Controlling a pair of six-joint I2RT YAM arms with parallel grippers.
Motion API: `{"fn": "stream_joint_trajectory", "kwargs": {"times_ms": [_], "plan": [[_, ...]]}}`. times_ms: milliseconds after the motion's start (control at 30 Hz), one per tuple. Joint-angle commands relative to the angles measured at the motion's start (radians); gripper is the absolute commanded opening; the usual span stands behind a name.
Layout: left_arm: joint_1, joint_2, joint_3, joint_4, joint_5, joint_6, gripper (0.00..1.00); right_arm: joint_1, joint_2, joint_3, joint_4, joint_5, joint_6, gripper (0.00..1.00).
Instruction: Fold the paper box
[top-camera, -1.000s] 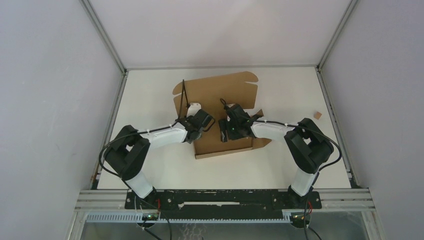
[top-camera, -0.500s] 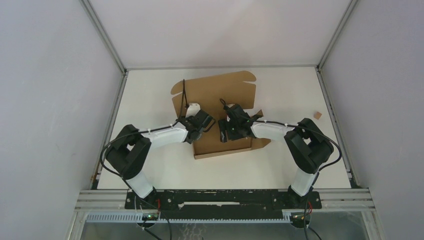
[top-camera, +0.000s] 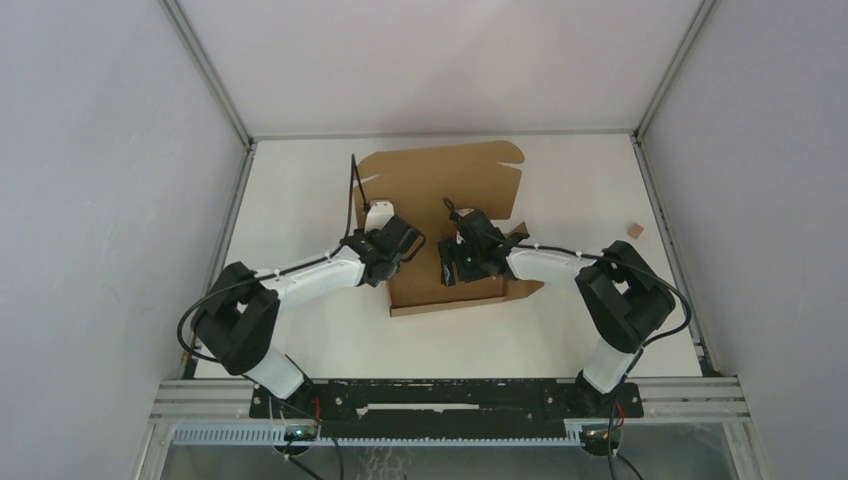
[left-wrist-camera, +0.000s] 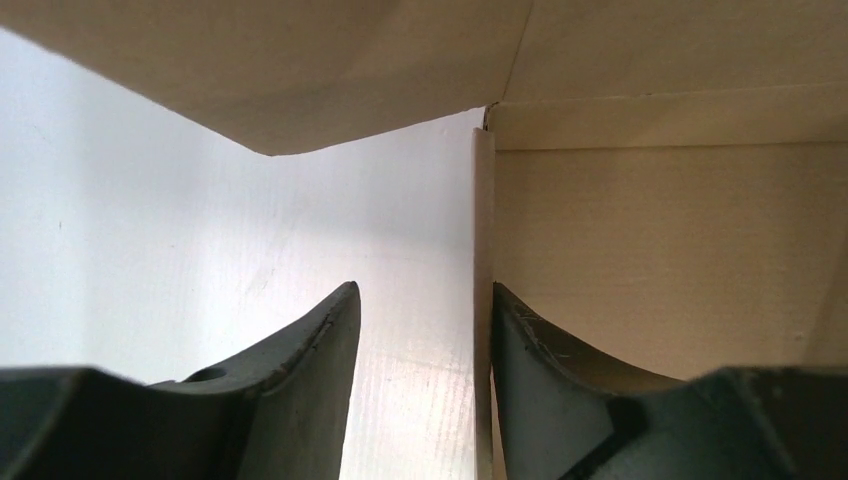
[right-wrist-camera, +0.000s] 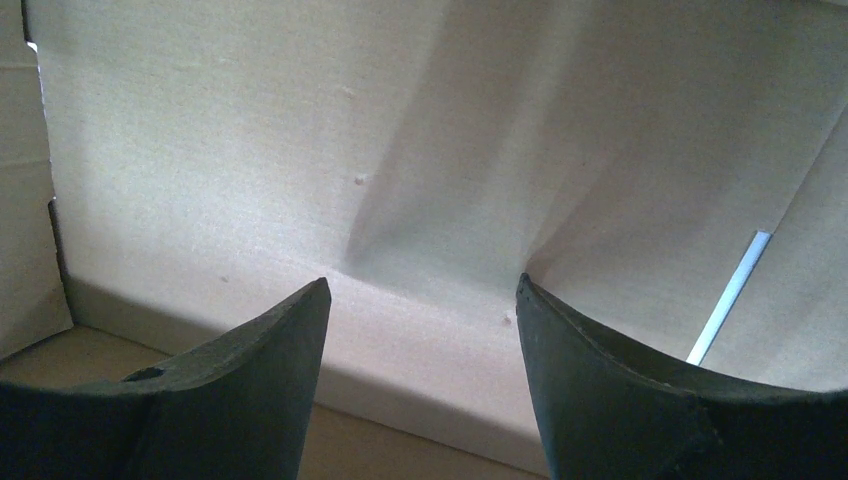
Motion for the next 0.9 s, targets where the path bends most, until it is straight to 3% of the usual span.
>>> {"fn": "stream_joint_trajectory", "kwargs": {"times_ms": [0,333,567,867], "plan": [[0.008,-0.041,0.072,-0.021,-0.067,-0.001,0.54,-0.018,-0.029,-0.021,-0.077,0.013,0.003,0.78],[0.017,-0.007,-0.036,0.167,-0.033,0.073,0.55,-0.026,-0.185,0.045,-0.139,-0.068,-0.018,0.81],[0.010,-0.070,-0.065,0.241,0.102,0.075,0.54,-0.026,-0.319,0.047,-0.256,0.095,0.012,0.81],[-0.032,-0.104,0.029,0.174,0.266,0.072,0.51,-0.329,-0.471,0.026,-0.339,0.146,0.101,0.77]]}}
